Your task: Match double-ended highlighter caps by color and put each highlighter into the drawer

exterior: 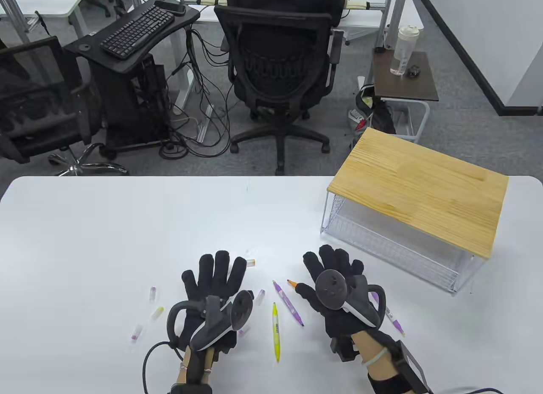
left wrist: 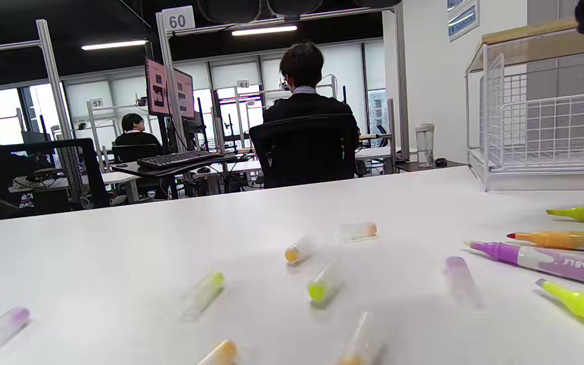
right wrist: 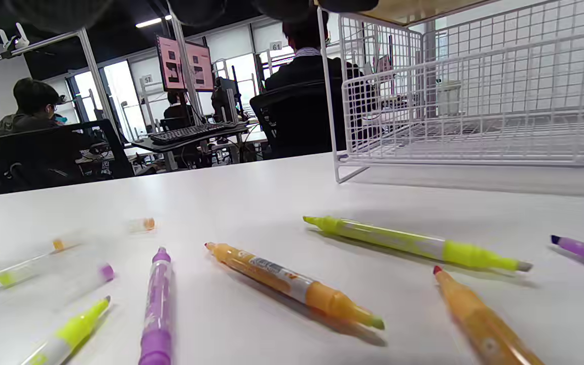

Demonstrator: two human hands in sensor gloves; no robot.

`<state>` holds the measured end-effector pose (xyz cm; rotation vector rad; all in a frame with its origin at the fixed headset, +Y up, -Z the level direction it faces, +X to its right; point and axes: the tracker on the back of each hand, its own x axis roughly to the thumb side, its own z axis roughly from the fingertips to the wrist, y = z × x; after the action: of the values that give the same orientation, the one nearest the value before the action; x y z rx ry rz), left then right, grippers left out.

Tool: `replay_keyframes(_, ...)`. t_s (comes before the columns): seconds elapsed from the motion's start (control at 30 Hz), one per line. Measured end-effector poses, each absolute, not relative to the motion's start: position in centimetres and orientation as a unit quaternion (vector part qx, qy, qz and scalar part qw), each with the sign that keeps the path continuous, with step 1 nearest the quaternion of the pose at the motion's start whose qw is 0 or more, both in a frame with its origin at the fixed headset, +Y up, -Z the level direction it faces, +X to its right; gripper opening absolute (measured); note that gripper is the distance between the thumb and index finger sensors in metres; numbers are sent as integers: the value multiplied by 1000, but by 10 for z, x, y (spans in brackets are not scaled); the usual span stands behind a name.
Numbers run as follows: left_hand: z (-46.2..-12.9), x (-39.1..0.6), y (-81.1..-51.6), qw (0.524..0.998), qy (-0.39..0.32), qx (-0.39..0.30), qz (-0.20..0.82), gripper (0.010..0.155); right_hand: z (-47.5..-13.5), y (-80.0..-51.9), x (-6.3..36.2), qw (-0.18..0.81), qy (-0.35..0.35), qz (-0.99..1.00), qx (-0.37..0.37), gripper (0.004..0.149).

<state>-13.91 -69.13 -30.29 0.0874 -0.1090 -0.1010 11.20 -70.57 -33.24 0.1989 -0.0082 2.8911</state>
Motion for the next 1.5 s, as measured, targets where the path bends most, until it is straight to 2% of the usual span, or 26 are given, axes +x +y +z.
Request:
replay_keyframes(0.47, -304, -141, -694, 997, -59, 28, -48, 71, -334, -715, 101, 99, 8, 992, 71, 72)
replay_keyframes(0.7, -305, -140, -695, 997, -64, 22, -43, 71, -335, -711, 110, 79, -10, 995, 51, 72)
replay_keyframes(0.87, -303, -140, -695, 997, -65, 16, -45, 71, -346, -711, 138, 72, -19, 997, -9, 74)
replay_keyframes(1.0, -304, -139, -699, 996, -73, 7, -46, 71, -360, -707, 170, 27, -34, 996, -76, 74)
replay_keyframes(1.27, -310, -137, -712, 994, -71, -53, -70, 70, -392, -712, 250, -2, 35, 973, -228, 80)
replay_keyframes(1.33, -309, -136, -712, 993, -72, -52, -72, 70, -397, -716, 261, 10, 48, 970, -238, 81)
replay_keyframes(1.43, -310, -135, -713, 994, -72, -50, -72, 70, -403, -725, 272, 54, 86, 966, -238, 69)
replay_keyframes(1.5, -310, -135, -713, 993, -71, -53, -72, 70, -402, -726, 274, 76, 50, 967, -239, 65)
